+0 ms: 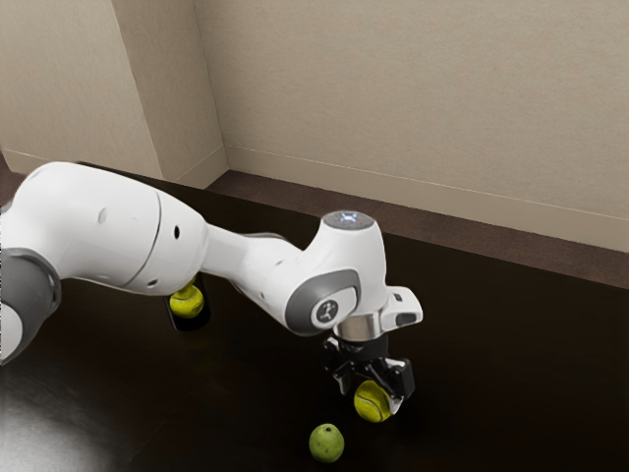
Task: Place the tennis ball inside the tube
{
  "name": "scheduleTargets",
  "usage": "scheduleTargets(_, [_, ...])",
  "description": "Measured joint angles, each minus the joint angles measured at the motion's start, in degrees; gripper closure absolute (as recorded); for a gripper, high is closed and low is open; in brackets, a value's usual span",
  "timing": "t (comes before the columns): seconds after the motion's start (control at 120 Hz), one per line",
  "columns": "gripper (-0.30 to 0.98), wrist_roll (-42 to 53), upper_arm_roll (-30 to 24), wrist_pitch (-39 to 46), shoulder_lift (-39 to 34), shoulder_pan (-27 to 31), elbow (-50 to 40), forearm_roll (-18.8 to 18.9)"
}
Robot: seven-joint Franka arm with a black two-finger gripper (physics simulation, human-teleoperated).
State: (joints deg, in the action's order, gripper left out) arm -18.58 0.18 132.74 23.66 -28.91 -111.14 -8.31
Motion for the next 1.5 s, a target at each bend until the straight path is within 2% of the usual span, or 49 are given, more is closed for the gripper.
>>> scheduleTargets(0.375, [0.0,-0.85,0.0,2.04,2.1,-0.12,0.1,-0.21])
scheduleTargets(0.6, [0.2,-0.16,0.08,2.49,2.14,-0.11,0.28,0.44])
scheduleTargets(0.817, [0.27,0.27,0.09,2.64,2.1,-0.1,0.48,1.0])
scheduleTargets(0.942, [0.35,0.18,0.71,1.59,-0.15,-0.2,2.1,3.48])
scheduleTargets(1.017, [0.4,-0.2,2.83,-1.57,-3.02,-0.2,4.73,6.56])
scheduleTargets(1.258, [0.41,-0.73,5.4,-21.39,-6.17,0.79,24.48,17.76])
scheduleTargets(1.367, [0.41,-0.43,5.47,-28.91,-9.49,2.69,27.02,21.67])
scheduleTargets(1.5, [0.4,0.32,6.19,-35.39,-13.38,8.01,27.12,23.55])
